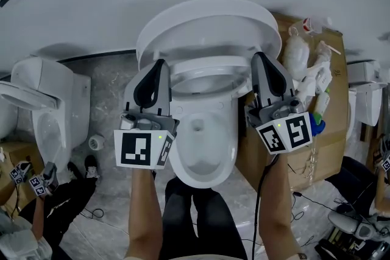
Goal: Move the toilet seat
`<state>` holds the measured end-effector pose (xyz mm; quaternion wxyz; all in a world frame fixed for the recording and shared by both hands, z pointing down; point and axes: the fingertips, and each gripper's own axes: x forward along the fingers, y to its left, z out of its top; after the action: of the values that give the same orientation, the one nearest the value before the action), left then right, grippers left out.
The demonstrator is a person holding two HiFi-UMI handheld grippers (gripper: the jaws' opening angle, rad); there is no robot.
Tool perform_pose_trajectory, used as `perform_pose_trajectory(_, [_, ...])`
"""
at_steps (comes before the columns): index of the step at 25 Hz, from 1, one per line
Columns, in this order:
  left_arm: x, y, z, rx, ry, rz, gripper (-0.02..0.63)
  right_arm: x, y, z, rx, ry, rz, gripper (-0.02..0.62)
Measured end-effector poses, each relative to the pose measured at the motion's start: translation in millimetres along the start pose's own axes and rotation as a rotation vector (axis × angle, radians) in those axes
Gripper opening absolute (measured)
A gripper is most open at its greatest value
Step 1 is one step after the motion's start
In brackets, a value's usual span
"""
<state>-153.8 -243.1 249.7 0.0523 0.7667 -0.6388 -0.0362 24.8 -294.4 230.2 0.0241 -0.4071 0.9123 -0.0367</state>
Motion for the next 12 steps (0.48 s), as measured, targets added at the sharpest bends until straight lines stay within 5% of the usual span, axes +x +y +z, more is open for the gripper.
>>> perform_pose_trajectory(12, [-2.5, -3.0, 0.5, 0.024, -0.001, -0.009, 0.01, -0.7, 2.4, 1.5, -0.067, 0.019, -0.043, 0.014])
